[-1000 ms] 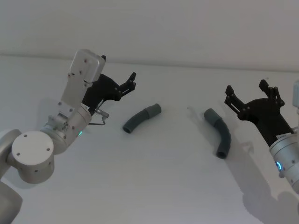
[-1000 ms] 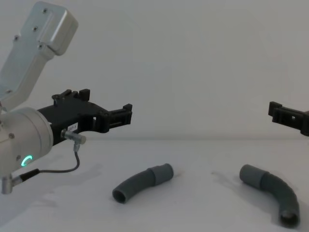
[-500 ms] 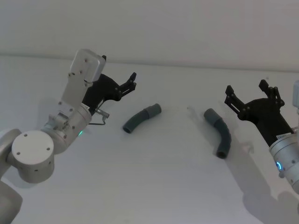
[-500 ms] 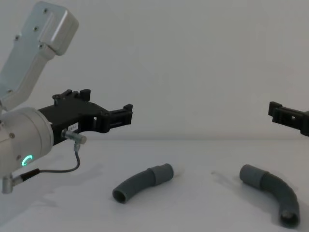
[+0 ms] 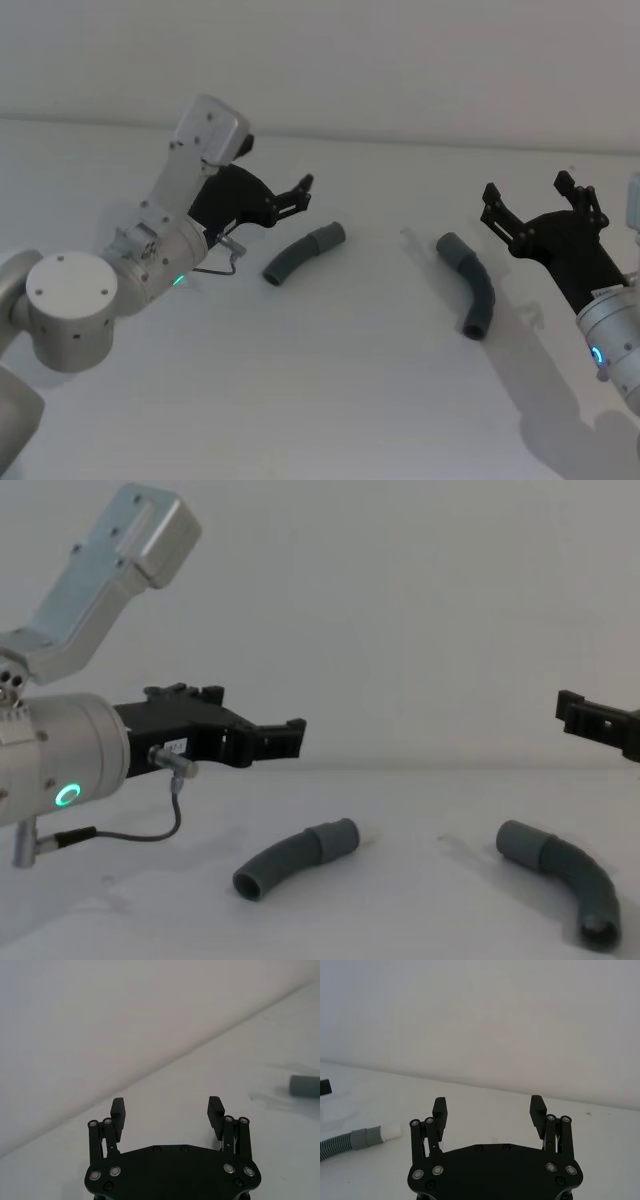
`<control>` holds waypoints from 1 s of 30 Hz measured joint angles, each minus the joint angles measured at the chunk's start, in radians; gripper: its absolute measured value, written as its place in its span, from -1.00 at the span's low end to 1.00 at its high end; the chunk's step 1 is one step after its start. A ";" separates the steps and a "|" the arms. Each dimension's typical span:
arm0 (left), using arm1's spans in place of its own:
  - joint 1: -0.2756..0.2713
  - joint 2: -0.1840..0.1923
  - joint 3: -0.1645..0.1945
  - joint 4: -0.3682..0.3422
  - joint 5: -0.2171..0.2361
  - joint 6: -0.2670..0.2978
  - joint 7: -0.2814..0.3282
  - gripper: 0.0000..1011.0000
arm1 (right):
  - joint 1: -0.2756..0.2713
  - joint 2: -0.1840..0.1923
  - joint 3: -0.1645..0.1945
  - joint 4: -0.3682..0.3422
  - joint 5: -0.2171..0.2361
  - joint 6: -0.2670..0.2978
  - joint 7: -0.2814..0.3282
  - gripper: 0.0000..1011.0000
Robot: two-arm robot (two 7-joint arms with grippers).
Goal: Use both hands to pick up one end of the pipe from the table, align the ends, and insert them.
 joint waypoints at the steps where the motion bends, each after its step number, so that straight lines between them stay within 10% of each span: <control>1: -0.005 0.003 0.003 -0.002 -0.002 0.013 -0.008 0.98 | 0.000 0.000 0.000 0.000 0.000 0.000 0.000 0.98; 16: -0.133 0.056 0.075 0.006 -0.025 0.271 -0.201 0.98 | 0.000 0.000 0.000 0.000 0.000 0.000 0.000 0.98; 30: -0.204 0.039 0.111 0.078 -0.023 0.361 -0.272 0.98 | 0.000 0.000 0.000 0.000 0.000 0.000 0.000 0.98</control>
